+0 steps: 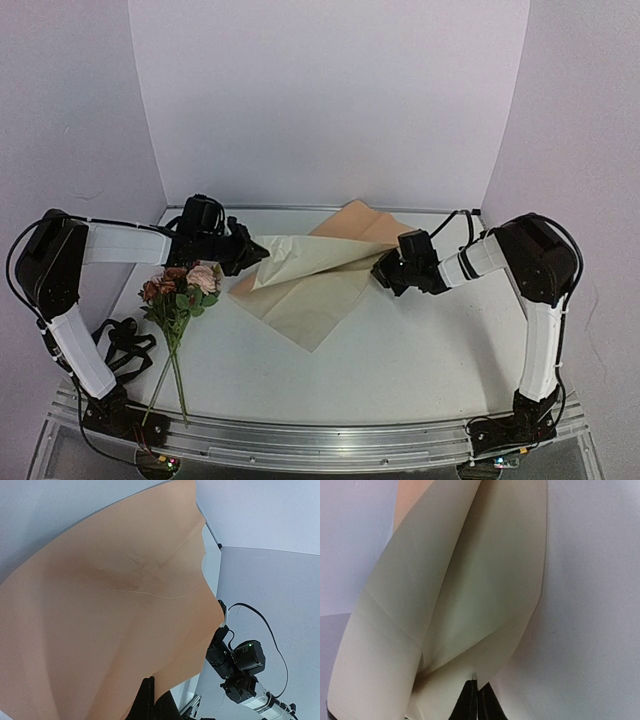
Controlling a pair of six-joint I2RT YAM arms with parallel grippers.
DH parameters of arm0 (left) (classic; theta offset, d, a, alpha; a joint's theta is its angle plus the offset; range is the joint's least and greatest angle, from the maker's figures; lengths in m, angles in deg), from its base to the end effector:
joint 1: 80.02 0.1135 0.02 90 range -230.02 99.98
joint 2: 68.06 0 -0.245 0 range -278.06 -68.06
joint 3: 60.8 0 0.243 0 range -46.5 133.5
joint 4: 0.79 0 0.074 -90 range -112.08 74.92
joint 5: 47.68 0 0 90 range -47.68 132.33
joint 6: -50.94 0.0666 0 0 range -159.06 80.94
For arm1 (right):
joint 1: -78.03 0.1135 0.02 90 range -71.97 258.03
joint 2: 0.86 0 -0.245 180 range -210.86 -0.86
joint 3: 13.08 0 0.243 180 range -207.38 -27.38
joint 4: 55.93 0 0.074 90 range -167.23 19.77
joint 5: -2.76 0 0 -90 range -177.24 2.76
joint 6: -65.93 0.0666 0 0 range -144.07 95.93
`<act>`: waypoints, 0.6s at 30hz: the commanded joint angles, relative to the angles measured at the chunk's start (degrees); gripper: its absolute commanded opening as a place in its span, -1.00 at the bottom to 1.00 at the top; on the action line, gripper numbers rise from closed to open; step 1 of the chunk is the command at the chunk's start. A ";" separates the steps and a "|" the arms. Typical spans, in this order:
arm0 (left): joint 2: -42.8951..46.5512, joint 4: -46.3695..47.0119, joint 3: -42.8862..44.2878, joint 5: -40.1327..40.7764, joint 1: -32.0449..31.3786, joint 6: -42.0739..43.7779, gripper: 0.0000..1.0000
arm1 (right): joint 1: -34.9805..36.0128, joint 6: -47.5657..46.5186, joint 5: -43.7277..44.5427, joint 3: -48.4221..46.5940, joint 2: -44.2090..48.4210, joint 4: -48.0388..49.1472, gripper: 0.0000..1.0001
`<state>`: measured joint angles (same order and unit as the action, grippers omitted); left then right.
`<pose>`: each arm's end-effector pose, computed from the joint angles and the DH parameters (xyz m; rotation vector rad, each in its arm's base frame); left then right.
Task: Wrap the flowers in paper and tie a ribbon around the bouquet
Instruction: Unfold the folded wrapping paper at the center of the board.
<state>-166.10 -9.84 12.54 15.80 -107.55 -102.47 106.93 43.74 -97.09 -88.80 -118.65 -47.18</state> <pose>0.3286 -0.2048 0.1803 -0.4571 2.4050 -1.3269 0.3721 0.2184 0.0907 0.6878 2.2790 1.0946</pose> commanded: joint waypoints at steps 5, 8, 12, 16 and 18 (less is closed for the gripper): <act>3.99 -0.45 2.96 -0.99 0.59 -1.44 -1.00 | -0.96 1.09 1.12 -3.16 0.38 -0.65 -1.00; 5.25 -0.79 2.69 -0.22 1.45 -1.44 -1.00 | -1.77 -1.19 2.58 -1.95 4.13 -7.68 -1.00; 6.49 -4.86 3.37 2.66 3.87 2.09 -1.00 | -3.55 -6.65 5.47 -0.79 11.11 -21.98 -1.00; 6.17 -9.67 3.15 4.77 6.26 6.41 -1.00 | -5.58 -13.02 8.80 2.21 18.90 -36.18 -1.00; 6.26 -11.61 2.57 7.08 6.60 8.82 -1.00 | -5.98 -15.28 10.90 3.29 22.14 -41.65 -1.00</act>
<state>-161.69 -15.86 13.68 18.40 -102.26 -99.49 102.12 35.93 -92.26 -87.55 -103.77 -72.68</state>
